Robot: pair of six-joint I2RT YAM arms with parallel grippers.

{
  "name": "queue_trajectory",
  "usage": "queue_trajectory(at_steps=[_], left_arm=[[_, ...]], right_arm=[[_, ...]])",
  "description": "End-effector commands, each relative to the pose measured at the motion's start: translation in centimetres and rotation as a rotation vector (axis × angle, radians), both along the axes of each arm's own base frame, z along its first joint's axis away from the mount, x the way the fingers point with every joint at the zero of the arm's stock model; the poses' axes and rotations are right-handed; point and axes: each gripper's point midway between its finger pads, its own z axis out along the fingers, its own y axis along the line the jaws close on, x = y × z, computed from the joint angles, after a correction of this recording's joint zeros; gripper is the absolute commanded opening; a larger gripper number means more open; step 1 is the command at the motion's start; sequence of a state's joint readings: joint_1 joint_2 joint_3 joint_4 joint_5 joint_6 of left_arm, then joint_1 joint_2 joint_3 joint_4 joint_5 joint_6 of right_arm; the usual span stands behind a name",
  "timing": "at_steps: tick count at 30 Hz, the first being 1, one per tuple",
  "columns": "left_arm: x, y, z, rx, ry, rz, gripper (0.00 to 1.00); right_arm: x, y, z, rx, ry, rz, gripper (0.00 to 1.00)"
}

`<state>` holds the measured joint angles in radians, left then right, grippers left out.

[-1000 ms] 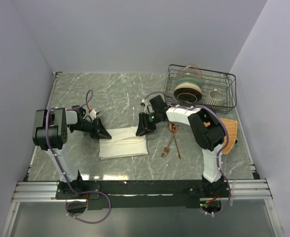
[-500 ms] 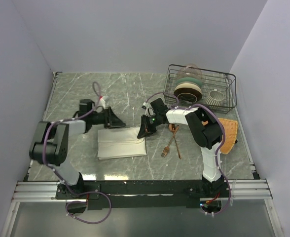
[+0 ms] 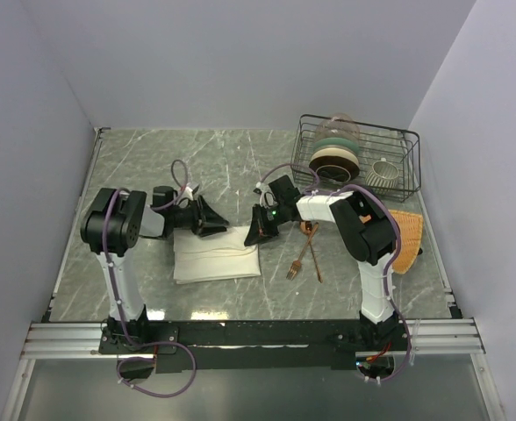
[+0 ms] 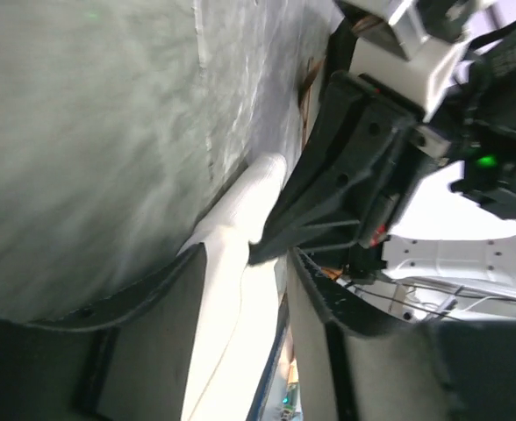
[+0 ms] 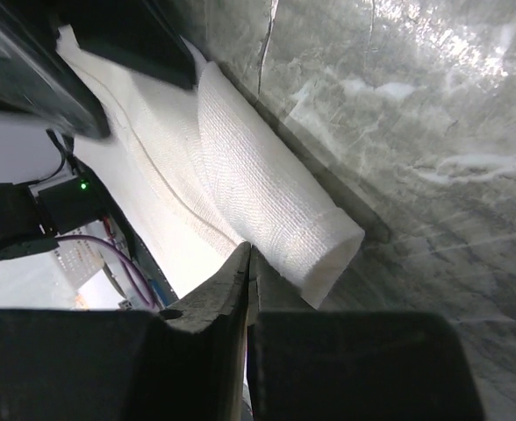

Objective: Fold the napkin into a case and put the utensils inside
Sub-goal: Smooth out the 2/3-rectangle-folded napkin at the center of the board.

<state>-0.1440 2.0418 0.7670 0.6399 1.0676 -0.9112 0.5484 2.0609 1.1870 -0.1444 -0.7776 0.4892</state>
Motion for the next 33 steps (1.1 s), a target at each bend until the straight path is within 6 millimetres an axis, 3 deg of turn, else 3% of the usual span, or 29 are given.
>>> queue_trajectory(at_steps=[1, 3, 4, 6, 7, 10, 11, 13, 14, 16, 18, 21, 22, 23, 24, 25, 26, 28, 29, 33], left_arm=[[-0.4, 3.5, -1.6, 0.022, 0.01, 0.05, 0.52], [-0.2, 4.5, 0.0, 0.014, -0.044, 0.034, 0.55], [-1.5, 4.7, -0.2, 0.024, -0.031, -0.01, 0.55], [-1.5, 6.4, 0.8, 0.039, -0.058, -0.012, 0.56], [-2.9, 7.0, 0.3, 0.054, -0.043, -0.046, 0.56], [-3.6, 9.9, -0.1, 0.078, -0.067, -0.045, 0.56], [-4.1, 11.2, 0.1, 0.067, -0.003, -0.014, 0.56], [-4.2, 12.6, 0.0, 0.054, -0.013, 0.001, 0.56], [-3.6, 13.7, 0.9, 0.022, -0.013, 0.038, 0.56], [-3.3, 14.1, 2.1, 0.017, -0.092, 0.013, 0.55], [-2.6, 13.5, 5.3, -0.018, -0.166, -0.014, 0.52], [-1.8, 11.6, 8.5, 0.034, -0.338, -0.082, 0.47], [-1.4, 10.9, 9.2, 0.034, -0.304, -0.06, 0.42], [-2.6, 9.4, 8.7, 0.026, -0.252, -0.065, 0.39], [-1.0, 9.0, 9.8, 0.078, -0.391, -0.039, 0.36], [-1.3, 8.2, 10.0, 0.056, -0.307, -0.006, 0.34], [-2.8, 6.6, 9.0, 0.048, -0.262, -0.03, 0.33], [-3.1, 5.2, 7.6, 0.053, -0.197, -0.02, 0.3], [-4.6, 4.3, 5.6, 0.045, -0.126, -0.034, 0.29], [-5.1, 4.7, 0.9, 0.096, -0.005, 0.004, 0.27]], right_arm=[[-1.0, -3.4, -4.8, -0.19, 0.05, -0.077, 0.05], [-0.9, -3.5, -4.7, -0.19, 0.05, -0.081, 0.05], [-0.9, -3.5, -4.7, -0.191, 0.05, -0.083, 0.05], [-0.8, -3.5, -4.8, -0.191, 0.05, -0.087, 0.05], [-0.8, -3.4, -4.8, -0.191, 0.05, -0.086, 0.05], [-0.6, -3.4, -4.9, -0.193, 0.049, -0.088, 0.05], [-0.6, -3.4, -4.8, -0.192, 0.045, -0.088, 0.05], [-0.6, -3.3, -4.6, -0.186, 0.04, -0.084, 0.05], [-0.7, -3.4, -4.7, -0.187, 0.041, -0.083, 0.05], [-0.7, -3.2, -4.4, -0.179, 0.031, -0.075, 0.05], [-0.3, -3.0, -3.8, -0.164, 0.014, -0.066, 0.05], [0.1, -2.5, -2.7, -0.134, -0.016, -0.056, 0.05], [0.3, -2.4, -2.4, -0.126, -0.024, -0.056, 0.05], [0.3, -2.2, -2.3, -0.12, -0.032, -0.053, 0.05], [0.4, -2.2, -2.2, -0.117, -0.031, -0.053, 0.05], [0.3, -2.1, -2.3, -0.116, -0.029, -0.049, 0.05], [0.4, -2.2, -2.3, -0.118, -0.03, -0.052, 0.05], [0.5, -2.3, -2.7, -0.131, -0.031, -0.056, 0.06], [0.6, -2.3, -2.7, -0.135, -0.03, -0.056, 0.06], [1.1, -2.5, -3.3, -0.16, -0.036, -0.055, 0.06]])
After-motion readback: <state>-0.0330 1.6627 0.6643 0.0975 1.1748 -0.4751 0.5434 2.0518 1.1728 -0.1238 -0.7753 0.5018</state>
